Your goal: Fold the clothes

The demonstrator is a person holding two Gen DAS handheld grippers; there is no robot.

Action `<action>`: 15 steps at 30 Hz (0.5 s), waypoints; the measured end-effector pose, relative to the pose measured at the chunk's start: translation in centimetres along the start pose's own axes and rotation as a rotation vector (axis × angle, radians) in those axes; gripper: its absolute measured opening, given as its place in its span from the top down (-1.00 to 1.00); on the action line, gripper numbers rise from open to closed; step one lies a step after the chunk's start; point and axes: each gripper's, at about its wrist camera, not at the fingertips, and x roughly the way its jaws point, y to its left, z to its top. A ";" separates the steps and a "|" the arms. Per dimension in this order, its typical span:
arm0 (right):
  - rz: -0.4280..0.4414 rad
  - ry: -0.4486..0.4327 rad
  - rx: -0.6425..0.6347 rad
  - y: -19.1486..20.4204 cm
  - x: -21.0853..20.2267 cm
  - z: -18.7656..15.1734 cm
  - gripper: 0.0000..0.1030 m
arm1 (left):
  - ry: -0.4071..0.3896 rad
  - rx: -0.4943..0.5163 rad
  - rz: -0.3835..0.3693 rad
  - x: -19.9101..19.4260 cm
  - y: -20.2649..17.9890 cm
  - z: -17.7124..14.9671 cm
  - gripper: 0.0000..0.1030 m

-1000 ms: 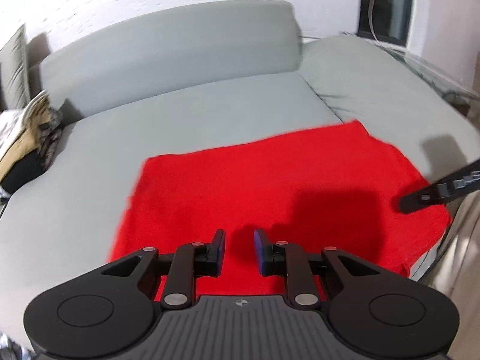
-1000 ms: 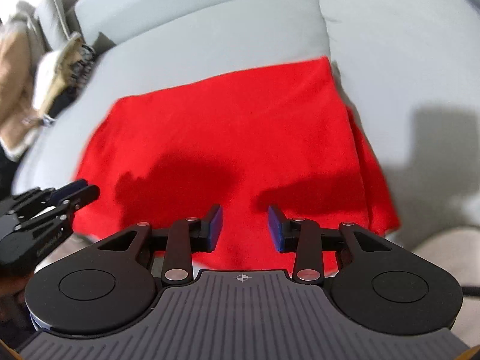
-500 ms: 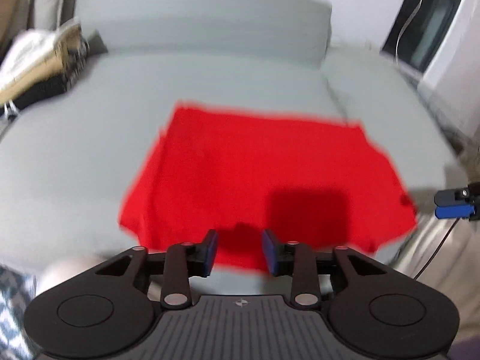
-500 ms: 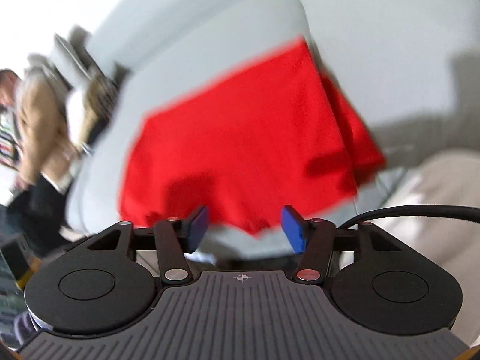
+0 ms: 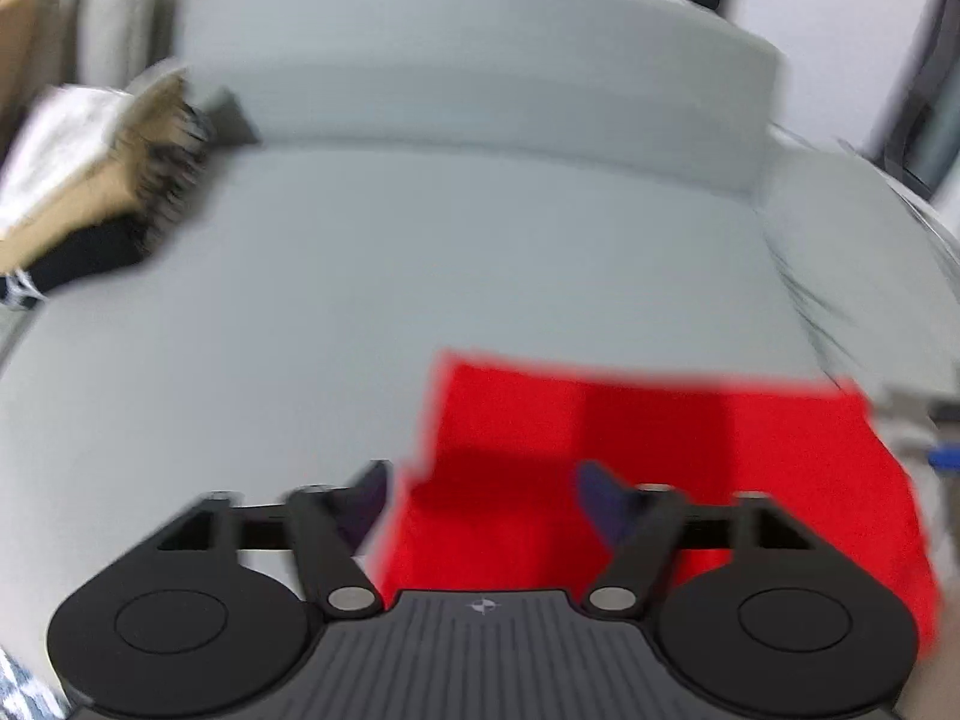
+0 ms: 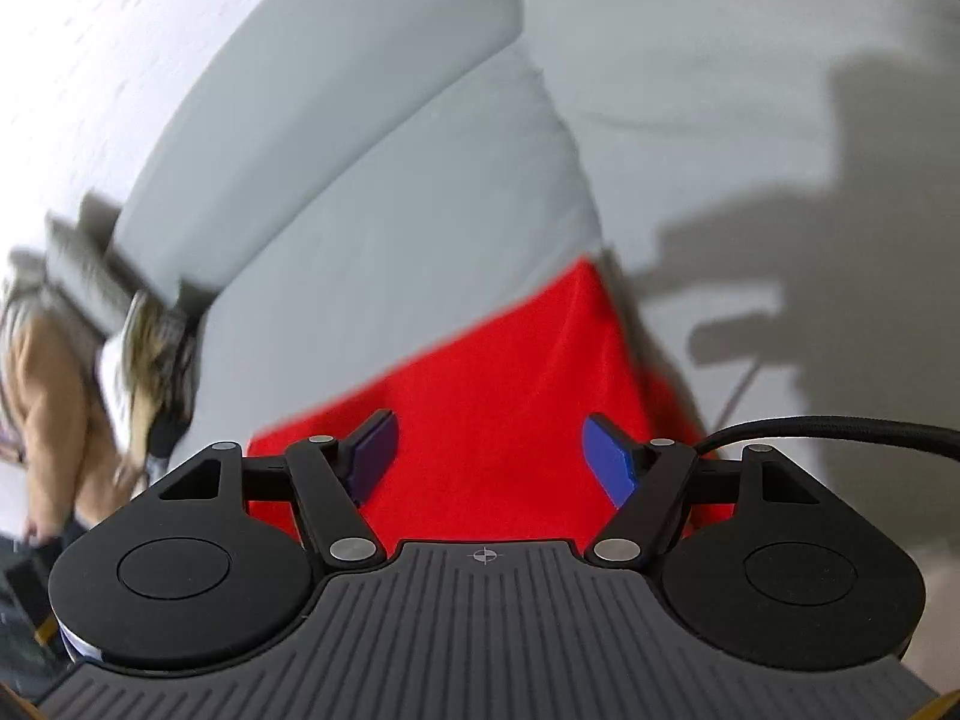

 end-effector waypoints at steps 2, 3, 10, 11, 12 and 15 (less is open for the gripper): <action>-0.002 -0.014 0.051 -1.2 2.5 1.6 -0.30 | -0.036 -0.092 0.052 2.1 1.6 1.2 -0.42; -0.004 -0.021 0.077 -1.9 3.7 2.3 -0.25 | -0.047 -0.143 0.068 3.2 2.6 1.7 -0.34; -0.026 -0.092 0.211 -4.9 7.3 3.3 -0.10 | 0.043 -0.157 -0.050 9.9 2.8 3.4 0.05; -0.027 -0.085 0.195 -4.7 7.7 3.5 -0.10 | 0.047 -0.144 -0.054 10.5 2.4 3.4 0.08; -0.028 -0.078 0.178 -4.4 8.0 3.7 -0.09 | 0.051 -0.131 -0.058 11.1 2.1 3.5 0.34; -0.084 -0.053 0.050 -2.7 9.1 3.8 0.91 | 0.019 -0.109 -0.053 11.8 1.2 3.0 0.93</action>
